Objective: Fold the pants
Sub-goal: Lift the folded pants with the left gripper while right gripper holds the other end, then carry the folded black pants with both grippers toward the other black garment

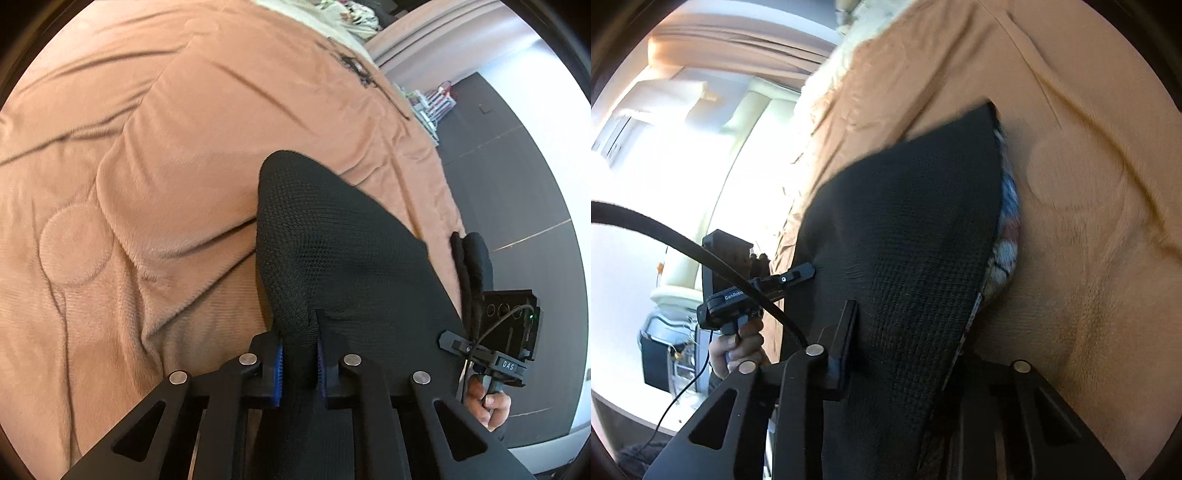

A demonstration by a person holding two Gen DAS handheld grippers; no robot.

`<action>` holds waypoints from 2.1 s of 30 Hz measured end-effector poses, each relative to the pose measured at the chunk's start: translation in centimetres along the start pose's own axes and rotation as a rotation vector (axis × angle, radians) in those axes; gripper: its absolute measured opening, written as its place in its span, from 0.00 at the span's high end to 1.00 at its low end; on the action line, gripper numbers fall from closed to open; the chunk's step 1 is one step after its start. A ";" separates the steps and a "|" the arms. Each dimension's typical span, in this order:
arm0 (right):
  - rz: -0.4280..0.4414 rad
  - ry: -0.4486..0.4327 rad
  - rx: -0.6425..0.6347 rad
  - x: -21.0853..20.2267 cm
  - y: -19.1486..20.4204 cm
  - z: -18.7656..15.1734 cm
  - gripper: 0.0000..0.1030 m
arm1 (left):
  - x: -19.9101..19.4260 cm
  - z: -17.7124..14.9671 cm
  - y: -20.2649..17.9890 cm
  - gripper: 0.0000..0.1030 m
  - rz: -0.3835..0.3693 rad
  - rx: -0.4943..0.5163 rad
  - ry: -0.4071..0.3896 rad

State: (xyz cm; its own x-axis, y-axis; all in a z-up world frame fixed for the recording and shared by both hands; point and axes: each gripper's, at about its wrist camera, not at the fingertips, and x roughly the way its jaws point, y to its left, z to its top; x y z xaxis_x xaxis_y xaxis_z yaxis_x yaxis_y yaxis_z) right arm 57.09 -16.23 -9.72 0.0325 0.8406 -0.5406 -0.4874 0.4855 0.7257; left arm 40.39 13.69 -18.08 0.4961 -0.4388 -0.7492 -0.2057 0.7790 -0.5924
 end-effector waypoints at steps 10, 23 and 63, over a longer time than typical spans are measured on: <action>-0.025 -0.088 -0.100 -4.0 5.3 -1.6 0.79 | -4.4 -0.8 -4.3 0.87 -0.048 0.066 -0.077; -0.111 -0.260 -0.187 -16.9 10.6 -7.3 0.80 | -7.7 -2.4 -16.1 0.87 -0.139 0.229 -0.134; -0.454 -0.507 -0.121 -43.1 11.7 -15.2 0.81 | 12.4 -1.9 -46.8 0.87 -0.403 0.538 0.065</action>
State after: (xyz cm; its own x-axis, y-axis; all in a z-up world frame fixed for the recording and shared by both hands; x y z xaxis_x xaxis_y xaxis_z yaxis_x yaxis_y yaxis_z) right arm 36.70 -50.45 15.61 0.6460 0.5834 -0.4922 -0.4225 0.8104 0.4059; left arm 54.57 -29.06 -0.15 0.3909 -0.7548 -0.5267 0.4418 0.6559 -0.6120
